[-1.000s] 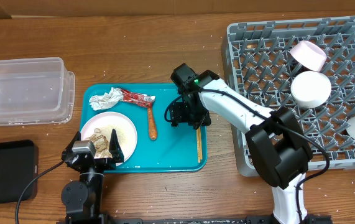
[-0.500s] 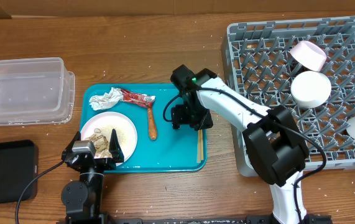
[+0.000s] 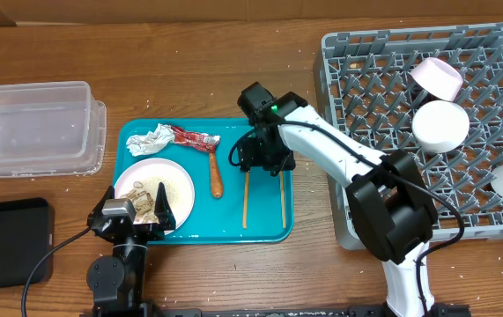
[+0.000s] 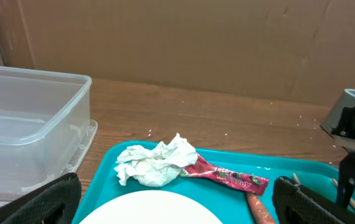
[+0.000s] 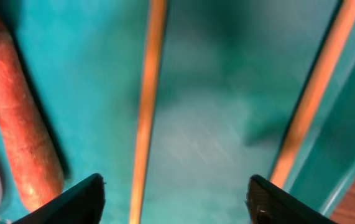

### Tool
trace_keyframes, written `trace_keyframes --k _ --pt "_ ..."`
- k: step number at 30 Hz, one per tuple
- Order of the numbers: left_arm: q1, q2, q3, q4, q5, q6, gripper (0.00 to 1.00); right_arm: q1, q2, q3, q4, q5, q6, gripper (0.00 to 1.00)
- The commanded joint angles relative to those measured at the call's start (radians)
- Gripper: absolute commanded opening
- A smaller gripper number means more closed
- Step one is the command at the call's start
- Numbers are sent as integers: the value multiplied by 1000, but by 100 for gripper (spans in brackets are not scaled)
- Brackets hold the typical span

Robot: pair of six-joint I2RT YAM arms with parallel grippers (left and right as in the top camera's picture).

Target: Sort waste into correct bins and load items into the dishwasher

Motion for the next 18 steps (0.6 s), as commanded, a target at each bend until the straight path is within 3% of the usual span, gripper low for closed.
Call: trace_keyframes --k 1,7,18 --pt "3 -10 -4 -2 2 -7 100 22 7 -27 27 37 2 69" --pt "3 -10 -4 -2 2 -7 100 103 12 -27 41 216 48 68" --pt "3 -10 -4 -2 2 -7 100 151 16 -27 45 227 188 68"
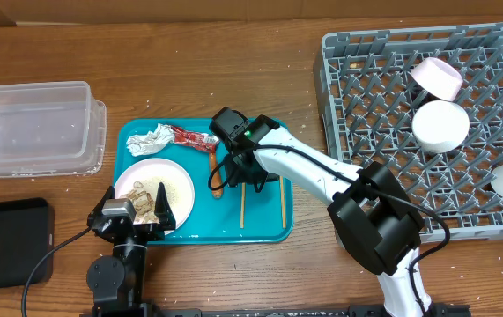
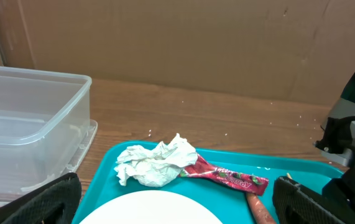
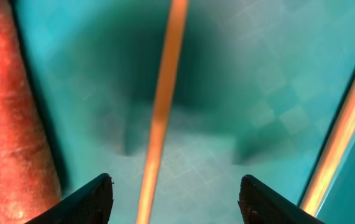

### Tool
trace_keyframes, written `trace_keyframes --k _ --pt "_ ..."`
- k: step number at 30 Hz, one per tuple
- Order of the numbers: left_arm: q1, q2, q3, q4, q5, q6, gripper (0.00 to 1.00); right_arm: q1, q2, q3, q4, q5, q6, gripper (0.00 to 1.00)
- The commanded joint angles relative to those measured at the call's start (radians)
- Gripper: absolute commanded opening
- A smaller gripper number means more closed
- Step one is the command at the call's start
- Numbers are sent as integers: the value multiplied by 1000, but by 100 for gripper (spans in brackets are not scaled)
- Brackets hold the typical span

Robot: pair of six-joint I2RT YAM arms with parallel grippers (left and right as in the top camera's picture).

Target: Sort waste into correct bins and load items into the dishwasher

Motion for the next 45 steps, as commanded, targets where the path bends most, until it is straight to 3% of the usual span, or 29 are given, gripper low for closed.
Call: trace_keyframes --k 1,11,16,20,21,23,24,31,37,42,45 --pt "3 -10 -4 -2 2 -7 100 7 21 -5 8 23 81 67" --pt "3 -10 -4 -2 2 -7 100 45 108 -5 -5 77 126 61" --pt "3 -10 -4 -2 2 -7 100 45 108 5 -45 135 196 40" --pt "3 -10 -4 -2 2 -7 100 44 108 46 -79 136 187 30" --pt "3 -10 -4 -2 2 -7 100 44 108 55 -87 135 188 26" --pt "3 -10 -4 -2 2 -7 100 41 108 76 -106 126 188 6" --pt "3 -10 -4 -2 2 -7 100 38 106 86 -115 113 188 4" --pt "3 -10 -4 -2 2 -7 100 -40 58 191 -272 106 183 4" --pt "3 -10 -4 -2 2 -7 100 -200 -84 344 -366 203 -12 4" --pt "3 -10 -4 -2 2 -7 100 -436 -174 391 -284 205 -364 4" --pt "3 -10 -4 -2 2 -7 100 -537 -151 389 -236 173 -470 4"
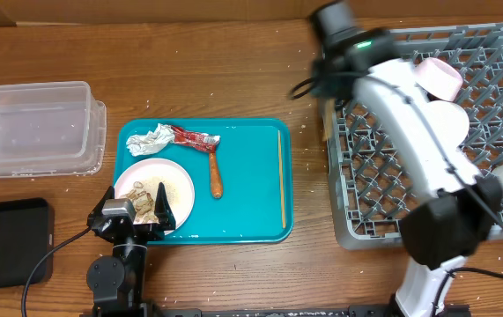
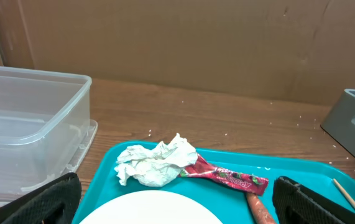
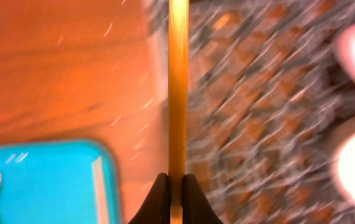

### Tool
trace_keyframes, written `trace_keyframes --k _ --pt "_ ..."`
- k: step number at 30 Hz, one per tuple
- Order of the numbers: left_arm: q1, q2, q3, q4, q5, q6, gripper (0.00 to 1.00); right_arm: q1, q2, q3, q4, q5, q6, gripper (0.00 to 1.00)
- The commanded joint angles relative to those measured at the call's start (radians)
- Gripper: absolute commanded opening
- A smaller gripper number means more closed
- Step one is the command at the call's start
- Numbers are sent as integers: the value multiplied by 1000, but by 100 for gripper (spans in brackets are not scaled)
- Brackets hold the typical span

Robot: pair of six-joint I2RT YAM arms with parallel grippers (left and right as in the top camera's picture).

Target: Sort waste into correct bins and load items into the dishwasher

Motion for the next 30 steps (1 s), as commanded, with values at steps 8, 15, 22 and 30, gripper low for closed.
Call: trace_keyframes --k 8,15,22,30 --pt "3 -10 -4 -2 2 -7 100 -160 120 3 69 -192 -258 4" --pt "3 -10 -4 -2 2 -7 100 -153 175 3 42 -230 -266 9" --pt "3 -10 -4 -2 2 -7 100 -153 173 3 -3 -235 -257 52" --pt "3 -10 -4 -2 2 -7 100 -84 63 5 -111 -261 -111 81"
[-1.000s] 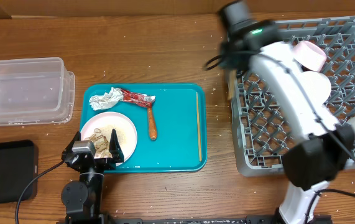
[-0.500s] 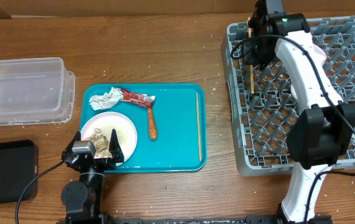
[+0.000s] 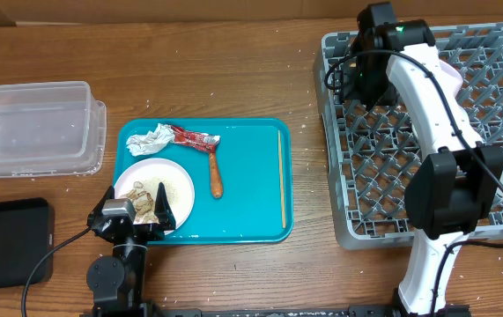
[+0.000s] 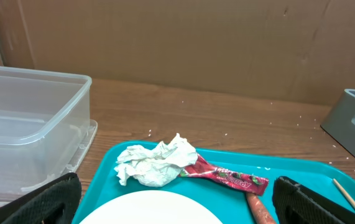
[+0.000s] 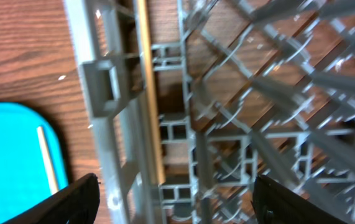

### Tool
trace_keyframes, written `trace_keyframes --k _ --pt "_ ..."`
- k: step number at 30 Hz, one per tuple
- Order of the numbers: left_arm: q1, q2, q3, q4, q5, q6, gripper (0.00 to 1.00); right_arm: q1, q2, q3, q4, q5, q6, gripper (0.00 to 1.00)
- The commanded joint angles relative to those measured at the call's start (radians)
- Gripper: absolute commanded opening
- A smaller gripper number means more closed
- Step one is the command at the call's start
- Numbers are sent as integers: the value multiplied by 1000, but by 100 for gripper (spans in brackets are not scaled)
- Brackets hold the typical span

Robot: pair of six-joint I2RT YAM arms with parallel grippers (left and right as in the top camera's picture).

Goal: Sort waste into correct bins and load items into the dishwasher
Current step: 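Return the right gripper to the tray and grasp the other chopstick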

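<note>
My right gripper (image 3: pixel 358 85) hangs open over the left side of the grey dish rack (image 3: pixel 498 233). Its fingers (image 5: pixel 78 200) are spread with nothing between them. A wooden chopstick (image 5: pixel 147 93) lies in the rack along its left wall. Another chopstick (image 3: pixel 282 176) lies at the right edge of the teal tray (image 3: pixel 251 233). The tray also holds a white plate (image 3: pixel 176 185) with scraps, a crumpled napkin (image 4: pixel 157 163), a red wrapper (image 4: pixel 230 178) and an orange-brown stick of food (image 3: pixel 215 174). My left gripper (image 4: pixel 177 214) rests open at the plate's near edge.
A clear plastic bin (image 3: pixel 31 128) stands left of the tray. A black flat object (image 3: pixel 4 242) lies at the front left. A pink bowl (image 3: pixel 438 77) and white cups (image 3: pixel 440 123) sit in the rack's right part.
My right gripper was shut on a chopstick over the rack's left edge. Now it is open and the chopstick lies in the rack. The left arm has not moved.
My right gripper stood open over two chopsticks on the tray, then straddled the left one. Later it was shut on that chopstick near the rack. Now the chopstick lies in the rack and one chopstick is on the tray.
</note>
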Motion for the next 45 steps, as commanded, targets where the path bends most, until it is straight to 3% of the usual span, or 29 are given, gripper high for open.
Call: trace_keyframes --k 1,4,7,10,13,28,40,45 --pt "3 -10 -4 -2 2 -7 100 69 -117 5 -14 -56 53 81" --pt "3 -10 -4 -2 2 -7 100 171 -162 5 -8 -69 85 80" --pt "3 -10 -4 -2 2 -7 100 297 -154 -3 40 -39 215 82" --pt "3 -10 -4 -2 2 -7 100 417 -96 -50 124 -21 247 100" --pt "3 -10 -4 -2 2 -7 100 471 -35 -109 188 10 260 100" --pt "3 -10 -4 -2 2 -7 100 480 128 -175 204 63 294 100" --pt "3 -10 -4 -2 2 -7 100 480 153 -216 210 58 295 100" --pt "3 -10 -4 -2 2 -7 100 481 153 -228 190 -34 302 89"
